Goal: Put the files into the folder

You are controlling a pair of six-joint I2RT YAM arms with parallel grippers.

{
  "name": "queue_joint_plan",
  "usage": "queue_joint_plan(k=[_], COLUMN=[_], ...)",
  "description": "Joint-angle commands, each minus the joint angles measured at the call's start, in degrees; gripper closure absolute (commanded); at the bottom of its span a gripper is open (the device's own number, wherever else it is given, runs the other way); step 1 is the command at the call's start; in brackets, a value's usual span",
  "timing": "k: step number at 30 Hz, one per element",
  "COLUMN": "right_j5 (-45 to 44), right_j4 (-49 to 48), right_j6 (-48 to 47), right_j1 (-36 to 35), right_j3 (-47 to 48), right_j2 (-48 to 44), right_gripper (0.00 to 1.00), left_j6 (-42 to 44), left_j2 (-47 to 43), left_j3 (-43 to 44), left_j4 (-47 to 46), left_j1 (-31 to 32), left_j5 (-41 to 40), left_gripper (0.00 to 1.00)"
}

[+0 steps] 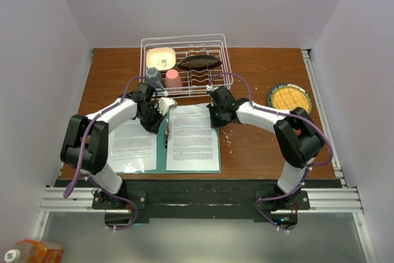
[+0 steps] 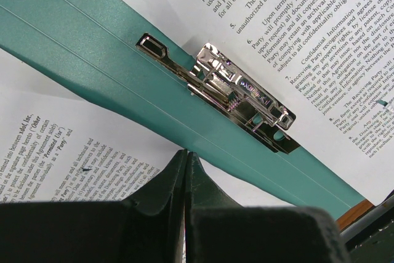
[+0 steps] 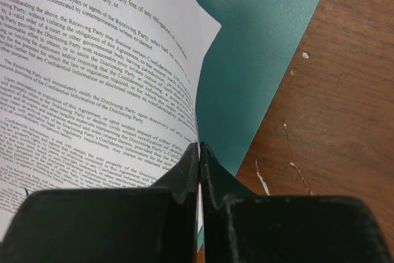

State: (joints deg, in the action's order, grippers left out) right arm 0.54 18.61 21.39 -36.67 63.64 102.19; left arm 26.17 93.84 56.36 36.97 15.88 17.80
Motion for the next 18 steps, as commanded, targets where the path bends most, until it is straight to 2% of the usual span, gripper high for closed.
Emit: queue_joint_plan(k=[1, 18], right_j5=[-0.7, 1.4], right_j4=[-1.2, -1.4], right_j6=[-0.8, -2.9], right_j1=[0.2, 0.2], right_j3=[1.9, 3.4], right_j2=[0.6, 2.9], right_gripper=[1.00, 1.00], left_j6=[0.9, 1.0], left_j2=[-2.0, -1.9], left_j3=[0.2, 0.2], left_j4=[-0.2, -0.4], left_j1=[0.0, 0.0], left_j5=[1.3, 1.6], left_gripper=[0.96, 0.96])
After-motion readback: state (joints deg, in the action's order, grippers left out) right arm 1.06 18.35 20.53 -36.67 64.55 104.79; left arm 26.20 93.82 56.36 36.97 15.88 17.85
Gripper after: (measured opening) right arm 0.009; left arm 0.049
